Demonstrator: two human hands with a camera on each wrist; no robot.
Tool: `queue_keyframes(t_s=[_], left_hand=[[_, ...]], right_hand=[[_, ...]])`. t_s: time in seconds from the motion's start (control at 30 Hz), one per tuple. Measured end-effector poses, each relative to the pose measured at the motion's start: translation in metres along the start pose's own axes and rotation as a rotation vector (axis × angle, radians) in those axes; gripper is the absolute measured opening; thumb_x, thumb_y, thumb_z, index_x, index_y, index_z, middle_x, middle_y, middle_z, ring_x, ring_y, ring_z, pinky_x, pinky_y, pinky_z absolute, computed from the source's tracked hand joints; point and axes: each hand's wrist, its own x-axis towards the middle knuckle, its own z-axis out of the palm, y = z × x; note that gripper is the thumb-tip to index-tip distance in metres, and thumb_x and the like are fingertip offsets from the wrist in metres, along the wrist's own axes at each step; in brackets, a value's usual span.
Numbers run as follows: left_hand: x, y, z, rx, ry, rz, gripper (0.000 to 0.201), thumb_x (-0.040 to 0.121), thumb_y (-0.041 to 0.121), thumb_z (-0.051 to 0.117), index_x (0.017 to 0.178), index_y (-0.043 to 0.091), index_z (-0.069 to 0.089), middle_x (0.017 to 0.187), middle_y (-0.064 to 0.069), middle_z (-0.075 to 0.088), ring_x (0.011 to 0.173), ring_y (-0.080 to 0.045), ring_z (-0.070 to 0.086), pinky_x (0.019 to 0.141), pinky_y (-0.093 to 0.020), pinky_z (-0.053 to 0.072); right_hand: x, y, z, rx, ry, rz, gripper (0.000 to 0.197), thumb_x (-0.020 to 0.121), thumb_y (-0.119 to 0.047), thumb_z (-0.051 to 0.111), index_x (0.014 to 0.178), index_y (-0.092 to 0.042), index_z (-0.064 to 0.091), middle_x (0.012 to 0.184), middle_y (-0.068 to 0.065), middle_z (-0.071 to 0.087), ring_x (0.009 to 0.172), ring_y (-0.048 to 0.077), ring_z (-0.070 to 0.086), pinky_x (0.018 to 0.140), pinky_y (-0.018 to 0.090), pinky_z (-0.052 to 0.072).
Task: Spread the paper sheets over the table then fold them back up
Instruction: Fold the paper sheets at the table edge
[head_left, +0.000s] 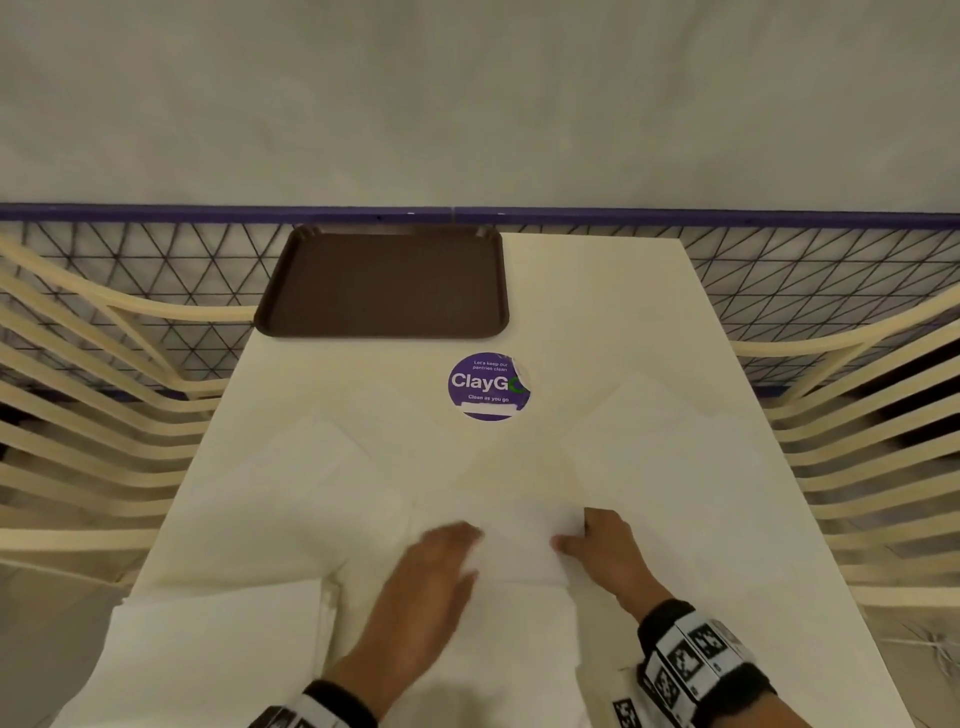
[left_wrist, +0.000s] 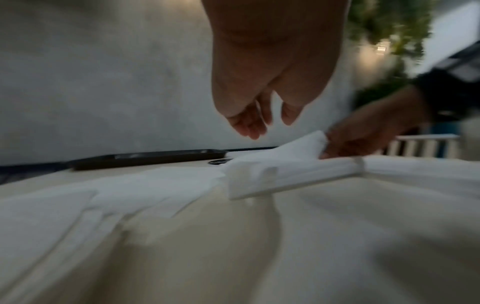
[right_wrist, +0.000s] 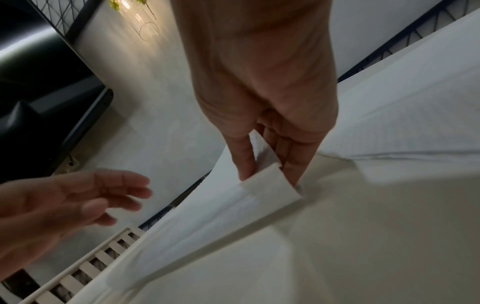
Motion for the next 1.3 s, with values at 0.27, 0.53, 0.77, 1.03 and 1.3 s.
queue_keyframes(t_s=[0.27,0.53,0.77,1.03,1.3], left_hand=[[-0.018,-0.013,0.031,0.251,-0.388,0.108,0.076,0.098,0.044,-0.004,0.115,0.024,0.067,0.126,0.007,0.061,0.114,-0.013,0.06,0.088,-0.027,0.05],[-0.022,-0.02,0.03,0.274,-0.506,0.067,0.069,0.097,0.047,-0.002,0.124,0.025,0.058,0.131,0.01,0.057,0.117,-0.012,0.058,0.087,-0.024,0.05],[-0.024,-0.026,0.037,0.311,-0.561,0.077,0.063,0.097,0.05,0.005,0.149,0.015,0.013,0.139,0.01,0.049,0.133,-0.013,0.035,0.093,-0.021,0.046],[-0.037,-0.052,0.034,0.644,-0.314,0.201,0.06,0.079,0.042,0.034,0.119,0.006,0.061,0.157,-0.009,-0.009,0.145,-0.023,-0.008,0.113,-0.031,0.0],[0.012,-0.026,-0.002,0.474,-0.326,-0.002,0.042,0.027,0.033,0.096,0.049,0.01,0.068,0.083,-0.008,0.074,0.077,-0.023,0.071,0.068,-0.034,0.058]], right_hand=[[0.003,0.002,0.002,-0.102,0.004,-0.027,0.035,0.083,-0.011,0.066,0.057,-0.018,0.043,0.059,-0.01,0.044,0.055,0.005,0.044,0.047,0.007,0.036],[-0.018,0.022,0.016,-0.373,0.231,-0.234,0.065,0.074,-0.008,0.069,0.13,-0.019,0.04,0.115,0.002,0.05,0.106,0.017,0.04,0.09,0.026,0.039],[-0.039,0.036,0.079,-0.917,-0.201,-0.494,0.067,0.096,-0.057,0.014,0.146,-0.014,0.025,0.146,-0.004,0.041,0.143,0.02,0.012,0.11,0.027,0.02],[-0.051,0.081,0.037,-0.897,-0.264,-0.373,0.068,0.096,-0.056,0.011,0.148,-0.015,0.0,0.158,0.001,-0.007,0.145,0.011,-0.006,0.112,0.03,0.0],[-0.055,0.073,0.025,-0.887,-0.254,-0.266,0.051,0.079,-0.039,0.034,0.129,-0.032,0.04,0.142,-0.014,0.042,0.122,-0.003,0.048,0.11,0.02,0.007]])
